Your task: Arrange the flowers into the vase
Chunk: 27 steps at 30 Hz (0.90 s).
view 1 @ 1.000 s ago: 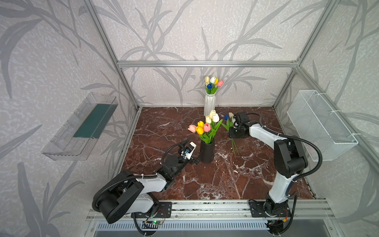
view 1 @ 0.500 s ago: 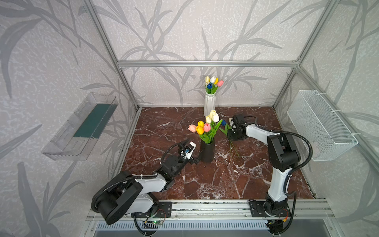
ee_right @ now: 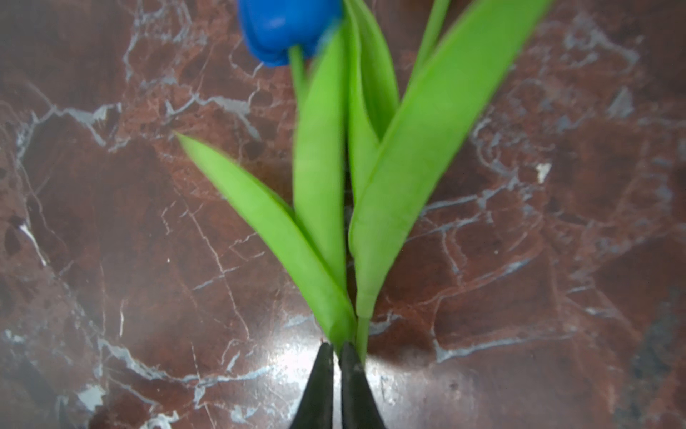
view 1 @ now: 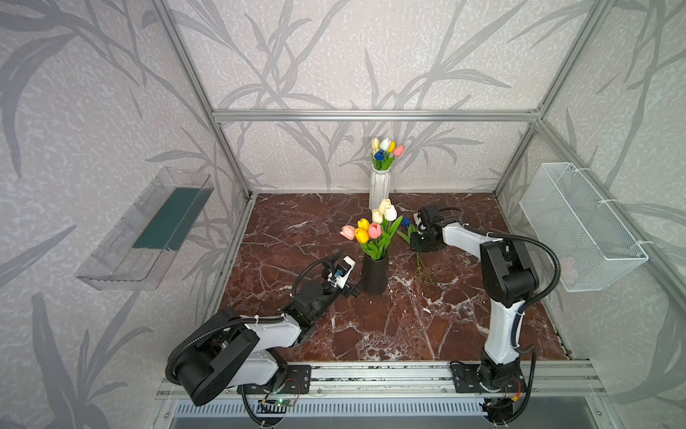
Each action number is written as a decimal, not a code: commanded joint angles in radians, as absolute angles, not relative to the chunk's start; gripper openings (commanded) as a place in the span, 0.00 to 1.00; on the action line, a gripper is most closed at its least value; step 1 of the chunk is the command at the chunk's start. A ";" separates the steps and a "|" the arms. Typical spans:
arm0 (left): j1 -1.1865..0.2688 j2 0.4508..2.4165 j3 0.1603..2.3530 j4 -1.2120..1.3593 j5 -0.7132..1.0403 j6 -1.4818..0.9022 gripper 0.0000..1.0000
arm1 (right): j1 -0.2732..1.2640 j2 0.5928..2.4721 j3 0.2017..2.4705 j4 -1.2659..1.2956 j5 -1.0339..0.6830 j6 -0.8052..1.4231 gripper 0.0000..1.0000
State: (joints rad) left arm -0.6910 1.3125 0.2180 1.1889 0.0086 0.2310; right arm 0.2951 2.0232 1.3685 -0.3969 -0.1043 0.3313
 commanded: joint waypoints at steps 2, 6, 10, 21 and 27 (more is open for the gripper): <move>-0.689 1.298 0.223 1.197 0.000 0.250 1.00 | 0.295 2.028 1.381 -0.426 -0.092 0.333 0.02; -0.688 1.302 0.224 1.201 0.000 0.250 0.99 | 0.295 1.980 1.380 -0.444 -0.098 0.334 0.00; -0.688 1.305 0.223 1.209 0.001 0.245 0.99 | 0.295 1.898 1.359 -0.457 -0.088 0.346 0.00; -0.688 1.293 0.232 1.192 0.008 0.236 0.99 | 0.281 1.797 1.324 -0.451 -0.048 0.331 0.20; -0.688 1.304 0.227 1.211 0.012 0.232 1.00 | 0.272 1.949 1.406 -0.499 -0.114 0.326 0.28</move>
